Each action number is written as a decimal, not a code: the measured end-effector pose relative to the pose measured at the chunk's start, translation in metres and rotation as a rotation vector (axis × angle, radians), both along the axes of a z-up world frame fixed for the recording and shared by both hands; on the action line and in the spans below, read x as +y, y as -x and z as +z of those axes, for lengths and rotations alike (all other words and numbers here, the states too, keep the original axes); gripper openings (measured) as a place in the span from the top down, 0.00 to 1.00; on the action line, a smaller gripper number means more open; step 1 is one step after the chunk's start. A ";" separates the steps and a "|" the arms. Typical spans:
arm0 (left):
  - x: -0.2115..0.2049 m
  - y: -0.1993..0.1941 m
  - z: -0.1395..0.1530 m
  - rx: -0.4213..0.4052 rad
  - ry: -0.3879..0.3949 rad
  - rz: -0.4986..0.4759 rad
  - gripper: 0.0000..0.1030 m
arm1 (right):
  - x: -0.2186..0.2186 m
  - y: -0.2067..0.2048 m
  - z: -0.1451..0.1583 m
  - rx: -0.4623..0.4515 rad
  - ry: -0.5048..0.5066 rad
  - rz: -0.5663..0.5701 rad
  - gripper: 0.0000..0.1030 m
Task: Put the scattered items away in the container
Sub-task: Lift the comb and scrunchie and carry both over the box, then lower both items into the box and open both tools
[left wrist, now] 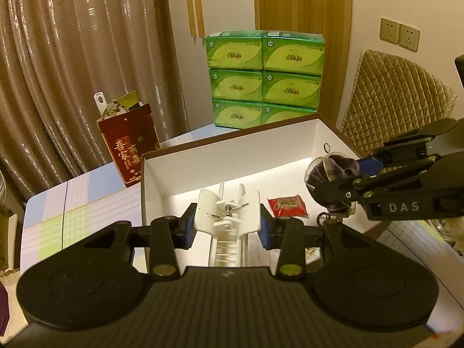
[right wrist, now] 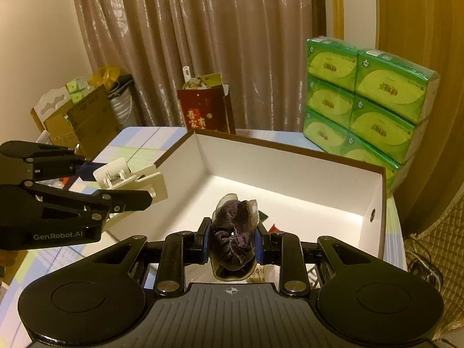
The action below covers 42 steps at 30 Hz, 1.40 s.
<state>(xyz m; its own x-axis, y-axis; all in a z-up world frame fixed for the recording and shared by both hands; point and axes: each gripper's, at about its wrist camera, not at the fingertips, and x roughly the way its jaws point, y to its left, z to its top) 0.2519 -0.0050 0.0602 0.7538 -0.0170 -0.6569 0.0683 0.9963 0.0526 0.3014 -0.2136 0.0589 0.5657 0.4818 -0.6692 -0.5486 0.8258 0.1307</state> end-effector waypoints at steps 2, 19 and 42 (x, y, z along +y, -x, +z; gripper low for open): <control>0.002 -0.008 -0.001 0.004 0.007 0.001 0.65 | 0.001 -0.007 -0.002 -0.001 0.011 -0.002 0.75; 0.025 -0.096 -0.035 0.106 0.058 0.042 0.65 | -0.008 -0.101 -0.035 0.038 0.124 -0.079 0.75; 0.042 -0.163 -0.114 0.312 0.100 0.132 0.65 | -0.009 -0.147 -0.080 0.136 0.165 -0.119 0.75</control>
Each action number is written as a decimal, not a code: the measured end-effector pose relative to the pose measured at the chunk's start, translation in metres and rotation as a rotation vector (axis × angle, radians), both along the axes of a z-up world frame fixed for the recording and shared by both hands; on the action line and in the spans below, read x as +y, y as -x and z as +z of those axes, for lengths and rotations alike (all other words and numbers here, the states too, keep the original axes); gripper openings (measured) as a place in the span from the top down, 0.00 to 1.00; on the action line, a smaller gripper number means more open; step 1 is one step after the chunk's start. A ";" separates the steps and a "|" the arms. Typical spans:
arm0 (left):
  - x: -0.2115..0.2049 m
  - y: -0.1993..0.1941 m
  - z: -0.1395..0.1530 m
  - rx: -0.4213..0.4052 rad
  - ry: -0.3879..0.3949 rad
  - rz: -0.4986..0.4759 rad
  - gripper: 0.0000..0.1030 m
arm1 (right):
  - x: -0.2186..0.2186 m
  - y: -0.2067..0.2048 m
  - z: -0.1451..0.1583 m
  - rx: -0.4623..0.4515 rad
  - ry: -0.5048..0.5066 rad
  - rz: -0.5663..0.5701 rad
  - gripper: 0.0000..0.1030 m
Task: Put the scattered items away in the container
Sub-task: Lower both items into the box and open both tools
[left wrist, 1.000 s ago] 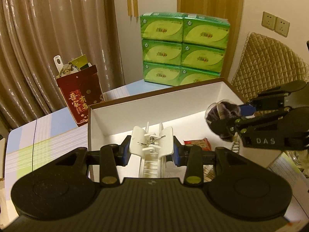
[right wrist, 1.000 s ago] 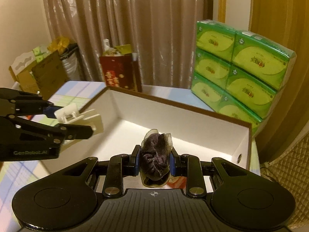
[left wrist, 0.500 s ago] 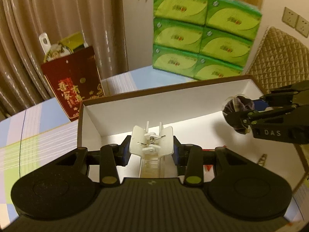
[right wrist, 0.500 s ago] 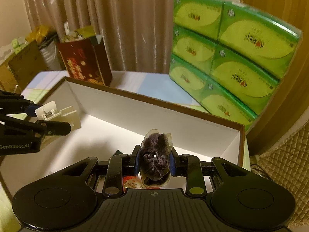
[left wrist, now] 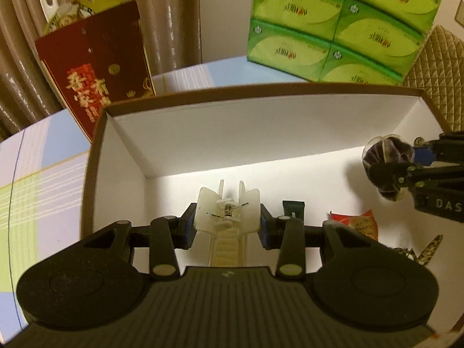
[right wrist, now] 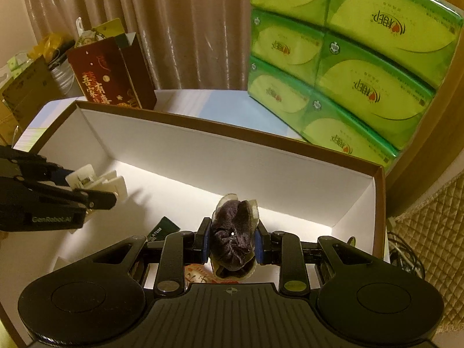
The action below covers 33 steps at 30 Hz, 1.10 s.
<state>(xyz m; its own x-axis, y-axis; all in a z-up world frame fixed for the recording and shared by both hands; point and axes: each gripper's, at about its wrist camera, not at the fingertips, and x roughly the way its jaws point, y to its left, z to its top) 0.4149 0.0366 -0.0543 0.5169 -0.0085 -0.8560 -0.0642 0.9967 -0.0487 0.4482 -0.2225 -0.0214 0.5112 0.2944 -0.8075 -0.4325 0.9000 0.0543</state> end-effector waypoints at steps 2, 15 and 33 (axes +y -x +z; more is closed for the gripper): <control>0.001 -0.001 -0.002 0.004 0.009 0.008 0.65 | -0.001 -0.001 0.000 0.000 -0.002 -0.004 0.75; -0.002 0.002 0.010 -0.047 -0.030 -0.028 0.51 | 0.001 0.002 -0.002 -0.038 0.006 0.012 0.37; -0.009 0.033 0.038 -0.111 -0.032 -0.031 0.28 | -0.006 0.037 0.017 -0.095 -0.029 0.042 0.20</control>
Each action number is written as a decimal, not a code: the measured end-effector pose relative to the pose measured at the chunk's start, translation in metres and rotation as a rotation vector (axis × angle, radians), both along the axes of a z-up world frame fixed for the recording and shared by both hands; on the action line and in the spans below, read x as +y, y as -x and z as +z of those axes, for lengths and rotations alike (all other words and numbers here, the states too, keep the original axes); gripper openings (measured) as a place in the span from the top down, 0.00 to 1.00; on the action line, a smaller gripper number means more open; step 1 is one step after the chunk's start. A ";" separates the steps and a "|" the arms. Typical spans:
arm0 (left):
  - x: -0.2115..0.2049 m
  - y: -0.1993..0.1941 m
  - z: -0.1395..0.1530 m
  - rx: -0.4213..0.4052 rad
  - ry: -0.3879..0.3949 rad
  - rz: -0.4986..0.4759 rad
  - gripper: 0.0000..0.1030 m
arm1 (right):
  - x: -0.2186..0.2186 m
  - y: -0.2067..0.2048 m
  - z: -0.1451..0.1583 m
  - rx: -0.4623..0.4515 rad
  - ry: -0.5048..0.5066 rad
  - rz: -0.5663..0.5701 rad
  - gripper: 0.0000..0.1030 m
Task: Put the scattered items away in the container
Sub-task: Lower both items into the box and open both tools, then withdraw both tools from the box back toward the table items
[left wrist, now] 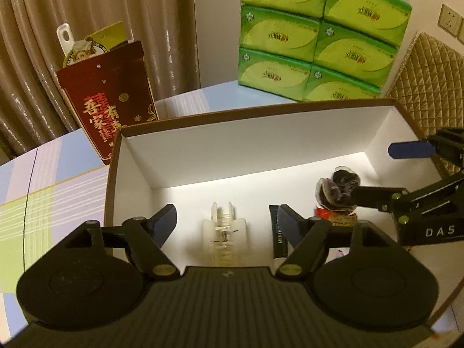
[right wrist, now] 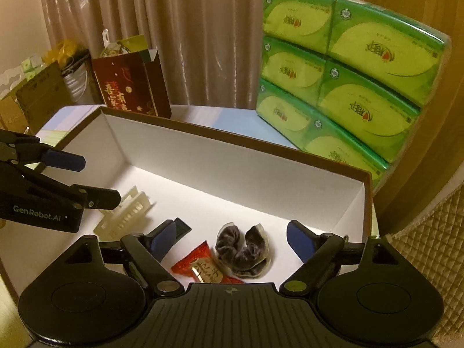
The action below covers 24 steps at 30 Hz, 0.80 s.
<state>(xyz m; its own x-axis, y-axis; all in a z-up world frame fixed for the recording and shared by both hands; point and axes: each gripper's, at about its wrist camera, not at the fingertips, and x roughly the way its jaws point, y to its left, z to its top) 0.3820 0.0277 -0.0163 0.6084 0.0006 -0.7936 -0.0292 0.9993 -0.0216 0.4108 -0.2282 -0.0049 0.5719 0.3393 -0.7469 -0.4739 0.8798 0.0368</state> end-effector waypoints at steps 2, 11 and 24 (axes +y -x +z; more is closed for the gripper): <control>-0.001 0.005 0.005 -0.007 0.001 0.006 0.28 | -0.001 0.004 0.004 -0.004 -0.001 -0.002 0.18; -0.003 0.035 0.032 -0.054 0.023 0.022 0.23 | -0.014 0.029 0.031 -0.059 -0.028 -0.021 0.07; -0.003 0.109 0.079 -0.159 0.062 0.061 0.14 | -0.031 0.089 0.067 -0.119 -0.122 -0.058 0.02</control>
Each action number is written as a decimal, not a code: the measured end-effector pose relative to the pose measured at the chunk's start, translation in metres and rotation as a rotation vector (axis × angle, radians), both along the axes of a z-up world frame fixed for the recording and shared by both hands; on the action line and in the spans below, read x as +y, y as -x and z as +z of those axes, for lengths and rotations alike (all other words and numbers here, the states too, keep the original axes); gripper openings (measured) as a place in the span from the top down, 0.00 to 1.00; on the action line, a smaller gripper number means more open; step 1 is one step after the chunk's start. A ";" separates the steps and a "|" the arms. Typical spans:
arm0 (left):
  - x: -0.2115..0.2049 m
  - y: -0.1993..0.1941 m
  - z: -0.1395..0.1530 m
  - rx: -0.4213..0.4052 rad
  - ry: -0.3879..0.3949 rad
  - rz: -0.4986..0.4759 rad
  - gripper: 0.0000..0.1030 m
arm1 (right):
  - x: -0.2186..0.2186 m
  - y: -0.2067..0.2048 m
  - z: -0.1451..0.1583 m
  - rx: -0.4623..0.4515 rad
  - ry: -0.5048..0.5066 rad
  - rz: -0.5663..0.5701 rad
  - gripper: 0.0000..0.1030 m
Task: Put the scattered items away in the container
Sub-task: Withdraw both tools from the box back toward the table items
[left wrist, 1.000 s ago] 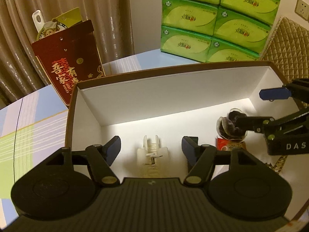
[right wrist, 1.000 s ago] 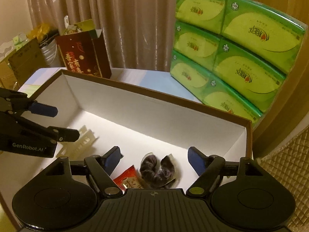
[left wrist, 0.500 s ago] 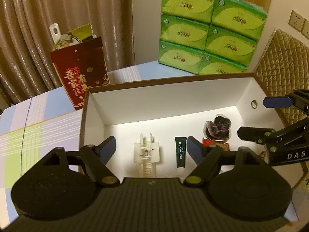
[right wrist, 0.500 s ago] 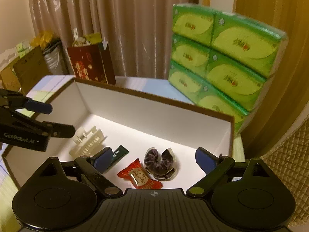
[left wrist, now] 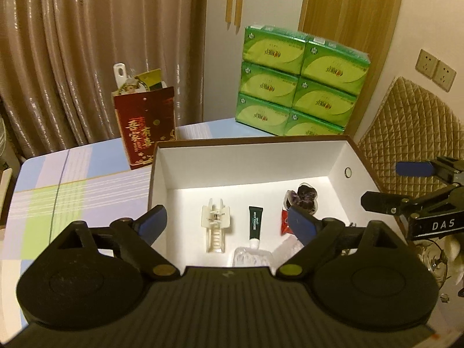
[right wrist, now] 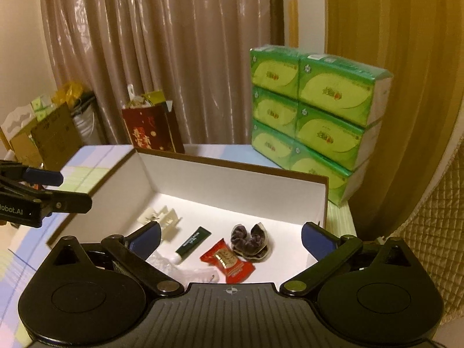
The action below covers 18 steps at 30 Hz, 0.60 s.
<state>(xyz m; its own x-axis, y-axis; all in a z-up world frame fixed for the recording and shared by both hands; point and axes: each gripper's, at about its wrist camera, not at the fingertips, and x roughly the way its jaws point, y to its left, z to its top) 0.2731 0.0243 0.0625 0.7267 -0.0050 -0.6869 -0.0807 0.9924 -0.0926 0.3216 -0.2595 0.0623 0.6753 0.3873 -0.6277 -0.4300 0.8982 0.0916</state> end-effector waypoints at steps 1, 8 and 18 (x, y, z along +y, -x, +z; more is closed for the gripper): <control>-0.001 0.006 0.002 -0.005 0.001 0.003 0.14 | -0.001 0.005 0.002 -0.004 -0.006 -0.005 0.02; -0.012 0.053 0.018 -0.045 0.000 0.012 0.11 | -0.015 0.051 0.019 -0.038 -0.055 -0.046 0.02; -0.030 0.112 0.020 -0.035 -0.016 0.038 0.11 | -0.020 0.114 0.020 -0.040 -0.051 -0.091 0.02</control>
<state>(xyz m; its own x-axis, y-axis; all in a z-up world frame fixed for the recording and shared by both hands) 0.1614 -0.0062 0.0830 0.7495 0.0339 -0.6611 -0.1156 0.9901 -0.0802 0.2075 -0.2799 0.0823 0.7332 0.3538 -0.5808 -0.3508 0.9284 0.1227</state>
